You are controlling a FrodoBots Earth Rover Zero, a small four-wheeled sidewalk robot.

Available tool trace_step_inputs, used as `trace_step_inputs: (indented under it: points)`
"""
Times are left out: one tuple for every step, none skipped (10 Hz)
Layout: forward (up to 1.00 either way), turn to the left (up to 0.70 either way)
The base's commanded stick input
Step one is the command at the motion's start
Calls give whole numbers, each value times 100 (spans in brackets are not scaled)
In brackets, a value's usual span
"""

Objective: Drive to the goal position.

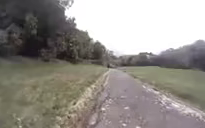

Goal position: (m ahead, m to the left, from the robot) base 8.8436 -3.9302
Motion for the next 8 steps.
trace_step_inputs:
  points:
    - [85, -27]
    - [85, -27]
    - [85, -27]
    - [85, 0]
    - [85, 0]
    - [85, 0]
    - [85, -27]
    - [85, -27]
